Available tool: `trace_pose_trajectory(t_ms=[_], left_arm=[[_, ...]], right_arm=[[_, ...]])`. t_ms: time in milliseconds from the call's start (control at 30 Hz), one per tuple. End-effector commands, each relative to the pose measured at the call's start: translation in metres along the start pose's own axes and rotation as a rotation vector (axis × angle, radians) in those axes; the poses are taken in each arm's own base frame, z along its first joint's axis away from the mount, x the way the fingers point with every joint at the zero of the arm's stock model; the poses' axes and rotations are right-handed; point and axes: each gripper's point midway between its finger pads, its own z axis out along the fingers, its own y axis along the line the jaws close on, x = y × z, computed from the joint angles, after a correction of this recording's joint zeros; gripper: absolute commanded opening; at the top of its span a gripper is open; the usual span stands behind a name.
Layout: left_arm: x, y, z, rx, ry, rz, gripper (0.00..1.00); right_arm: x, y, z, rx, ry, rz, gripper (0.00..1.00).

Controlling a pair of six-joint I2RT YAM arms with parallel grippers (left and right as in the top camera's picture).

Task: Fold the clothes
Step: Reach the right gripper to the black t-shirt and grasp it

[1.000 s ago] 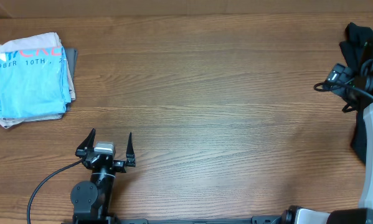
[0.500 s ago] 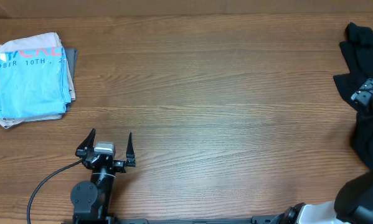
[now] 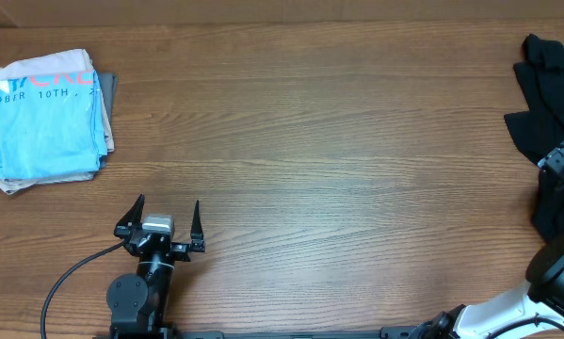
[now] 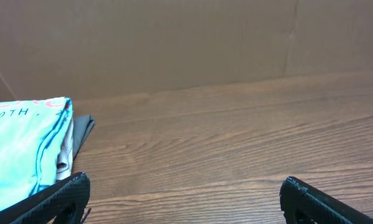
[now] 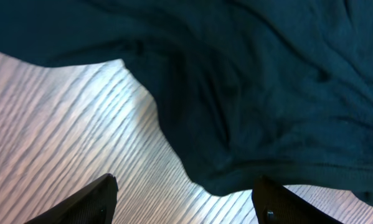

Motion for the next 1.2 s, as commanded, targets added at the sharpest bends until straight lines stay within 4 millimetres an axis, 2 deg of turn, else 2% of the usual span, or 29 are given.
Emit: trace_pose_trajectory(t_ms=[0, 367, 433, 533, 600, 700, 867, 933, 1033, 1167], left_arm=[[0.0, 0.0, 0.0, -0.004, -0.005, 0.027, 1.0], [0.0, 0.0, 0.0, -0.004, -0.005, 0.028, 1.0], [0.0, 0.0, 0.0, -0.004, -0.005, 0.028, 1.0], [0.0, 0.0, 0.0, -0.004, -0.005, 0.027, 1.0], [0.0, 0.0, 0.0, -0.004, -0.005, 0.028, 1.0], [0.0, 0.0, 0.0, -0.004, -0.005, 0.028, 1.0], [0.0, 0.0, 0.0, -0.004, -0.005, 0.028, 1.0], [0.0, 0.0, 0.0, -0.004, -0.005, 0.028, 1.0], [0.0, 0.0, 0.0, -0.004, -0.005, 0.028, 1.0], [0.0, 0.0, 0.0, -0.004, -0.005, 0.027, 1.0]], right_arm=[[-0.008, -0.003, -0.005, -0.008, -0.026, 0.013, 0.74], [-0.011, -0.005, -0.001, -0.007, -0.034, 0.018, 0.8], [-0.012, -0.009, 0.003, -0.004, -0.032, -0.005, 0.77], [-0.016, -0.016, 0.008, 0.0, -0.034, 0.014, 0.61], [-0.019, -0.018, 0.01, -0.01, -0.036, 0.028, 0.59], [-0.017, -0.01, 0.014, -0.087, -0.01, 0.042, 0.59], [-0.005, 0.008, 0.033, -0.163, 0.068, 0.032, 0.6], [0.001, 0.009, 0.042, -0.149, 0.099, 0.016, 0.65], [0.009, 0.005, 0.058, -0.109, 0.147, 0.009, 0.66], [0.015, 0.003, 0.068, -0.092, 0.18, 0.008, 0.59]])
